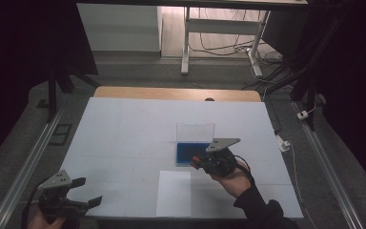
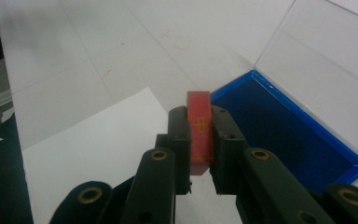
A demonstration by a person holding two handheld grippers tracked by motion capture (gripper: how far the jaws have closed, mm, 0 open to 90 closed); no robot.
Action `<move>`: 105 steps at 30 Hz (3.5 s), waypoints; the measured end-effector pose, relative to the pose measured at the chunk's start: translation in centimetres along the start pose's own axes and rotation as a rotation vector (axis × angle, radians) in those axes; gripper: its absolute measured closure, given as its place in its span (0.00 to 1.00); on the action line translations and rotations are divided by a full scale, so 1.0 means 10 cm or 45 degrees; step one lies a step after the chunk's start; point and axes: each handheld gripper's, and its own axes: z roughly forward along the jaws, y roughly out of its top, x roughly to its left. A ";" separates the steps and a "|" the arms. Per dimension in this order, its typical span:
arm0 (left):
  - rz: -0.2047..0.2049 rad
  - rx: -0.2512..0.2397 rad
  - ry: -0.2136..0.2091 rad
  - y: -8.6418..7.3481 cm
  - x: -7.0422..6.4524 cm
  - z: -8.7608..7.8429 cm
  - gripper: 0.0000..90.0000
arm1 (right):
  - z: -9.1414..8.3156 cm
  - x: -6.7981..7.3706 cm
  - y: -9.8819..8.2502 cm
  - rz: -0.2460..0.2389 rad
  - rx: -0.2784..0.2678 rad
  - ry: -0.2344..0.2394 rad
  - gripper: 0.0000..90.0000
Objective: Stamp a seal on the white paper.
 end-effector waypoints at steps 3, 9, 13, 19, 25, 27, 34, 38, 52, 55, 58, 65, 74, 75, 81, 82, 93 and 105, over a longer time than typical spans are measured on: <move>0.001 0.000 0.000 0.00 0.00 0.00 0.05 | 0.00 0.04 -0.01 -0.019 0.007 -0.006 0.89; 0.001 -0.002 -0.001 0.00 0.00 0.00 0.05 | 0.04 0.12 -0.02 -0.036 0.026 0.012 0.89; 0.000 -0.002 0.000 0.00 0.01 0.00 0.05 | 0.06 0.17 -0.02 -0.026 0.016 0.040 0.89; 0.001 -0.004 0.000 0.00 0.00 0.00 0.05 | 0.12 0.27 -0.01 -0.048 0.041 0.082 0.89; 0.003 -0.005 0.000 0.00 0.00 0.00 0.05 | 0.20 0.37 -0.02 -0.099 0.063 0.127 0.89; 0.003 -0.005 -0.001 0.00 0.00 0.00 0.05 | 0.23 0.40 -0.02 -0.110 0.075 0.135 0.89; 0.004 -0.008 0.002 0.00 0.00 -0.01 0.05 | 0.34 0.46 -0.04 -0.135 0.103 0.151 0.89; 0.003 -0.008 0.000 0.00 0.00 -0.01 0.05 | 0.40 0.50 -0.05 -0.163 0.131 0.172 0.89; 0.001 -0.011 -0.004 0.00 0.00 -0.01 0.05 | 0.65 0.57 -0.12 -0.232 0.189 0.178 0.89; 0.001 -0.011 -0.004 0.00 0.00 -0.01 0.05 | 0.66 0.57 -0.12 -0.238 0.200 0.169 0.89; 0.001 -0.012 -0.004 -0.01 0.00 -0.01 0.05 | 0.69 0.57 -0.14 -0.241 0.194 0.170 0.89; 0.000 -0.013 -0.005 -0.01 0.01 -0.01 0.05 | 0.72 0.57 -0.17 -0.254 0.200 0.166 0.89; 0.003 -0.006 -0.003 0.00 0.00 0.00 0.05 | 0.72 0.60 -0.19 -0.257 0.204 0.140 0.90; 0.003 -0.005 -0.003 0.00 0.00 0.00 0.05 | 0.72 0.60 -0.19 -0.250 0.192 0.143 0.90; 0.003 -0.002 -0.004 0.00 0.00 0.00 0.05 | 0.72 0.68 -0.21 -0.280 0.187 0.084 0.90; 0.003 -0.002 -0.004 0.00 0.00 0.00 0.05 | 0.72 0.69 -0.21 -0.290 0.188 0.078 0.90; -0.013 -0.011 -0.015 0.00 0.03 -0.01 0.05 | 0.73 0.54 -0.23 -0.158 0.165 0.174 0.90; -0.007 -0.004 -0.008 0.01 0.02 0.00 0.05 | 0.72 0.62 -0.23 -0.211 0.160 0.122 0.90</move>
